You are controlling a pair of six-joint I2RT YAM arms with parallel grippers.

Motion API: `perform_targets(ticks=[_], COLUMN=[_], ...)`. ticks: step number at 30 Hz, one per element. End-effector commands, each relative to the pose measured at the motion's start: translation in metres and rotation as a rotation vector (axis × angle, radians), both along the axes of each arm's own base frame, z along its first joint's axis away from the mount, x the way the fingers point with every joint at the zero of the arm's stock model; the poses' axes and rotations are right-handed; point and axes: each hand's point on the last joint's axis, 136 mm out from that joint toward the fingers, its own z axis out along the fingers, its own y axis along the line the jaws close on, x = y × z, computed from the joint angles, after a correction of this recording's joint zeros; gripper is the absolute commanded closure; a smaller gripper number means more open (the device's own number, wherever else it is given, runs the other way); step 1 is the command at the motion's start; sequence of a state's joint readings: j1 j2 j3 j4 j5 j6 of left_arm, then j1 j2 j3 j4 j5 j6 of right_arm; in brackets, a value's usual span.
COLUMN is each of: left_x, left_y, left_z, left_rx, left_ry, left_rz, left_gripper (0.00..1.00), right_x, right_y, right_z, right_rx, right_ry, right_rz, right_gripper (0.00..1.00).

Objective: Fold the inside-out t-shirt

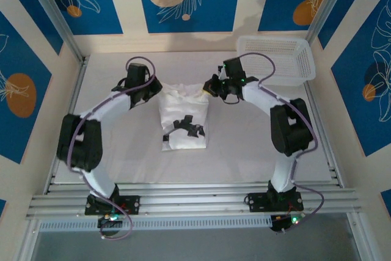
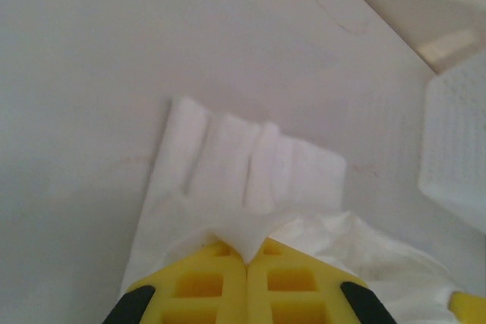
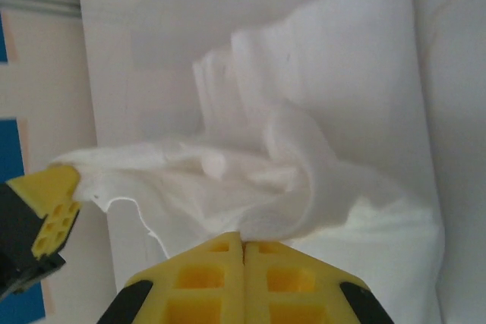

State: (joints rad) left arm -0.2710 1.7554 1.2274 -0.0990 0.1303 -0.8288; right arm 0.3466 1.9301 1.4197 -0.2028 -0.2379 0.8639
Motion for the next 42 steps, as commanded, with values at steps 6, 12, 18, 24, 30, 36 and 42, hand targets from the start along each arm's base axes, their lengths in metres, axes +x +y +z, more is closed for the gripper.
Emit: perform_targets(ticks=[6,12,18,24,30,36,42], left_x=[0.07,0.053,0.006,-0.005,-0.001,0.0,0.006], left_y=[0.012,0.016,0.03,0.013,-0.004,-0.007,-0.033], left_z=[-0.004,0.012,-0.026,-0.054,-0.068,-0.093,-0.099], left_rx=[-0.034,0.012,0.088,0.069,0.042,0.045,-0.088], left_ry=[-0.025,-0.074,-0.007,0.057,0.085,0.156,0.163], left_rz=[0.005,-0.074,-0.076,-0.151,-0.155,-0.123,-0.155], left_gripper=[0.49,0.33,0.29,0.29,0.3,0.3,0.3], right_x=[0.062,0.046,0.014,0.024,0.037,0.036,0.029], right_y=[-0.013,-0.031,-0.028,-0.013,0.005,0.022,0.04], right_z=[-0.004,0.008,-0.022,-0.051,-0.083,-0.101,-0.105], right_rx=[-0.096,-0.161,-0.179,-0.219,-0.224,-0.225,-0.191], right_ry=[0.02,-0.019,-0.07,-0.05,0.021,0.072,0.091], right_rz=[0.01,0.052,0.135,0.192,0.212,0.249,0.287], right_gripper=[0.58,0.53,0.34,0.33,0.33,0.36,0.56])
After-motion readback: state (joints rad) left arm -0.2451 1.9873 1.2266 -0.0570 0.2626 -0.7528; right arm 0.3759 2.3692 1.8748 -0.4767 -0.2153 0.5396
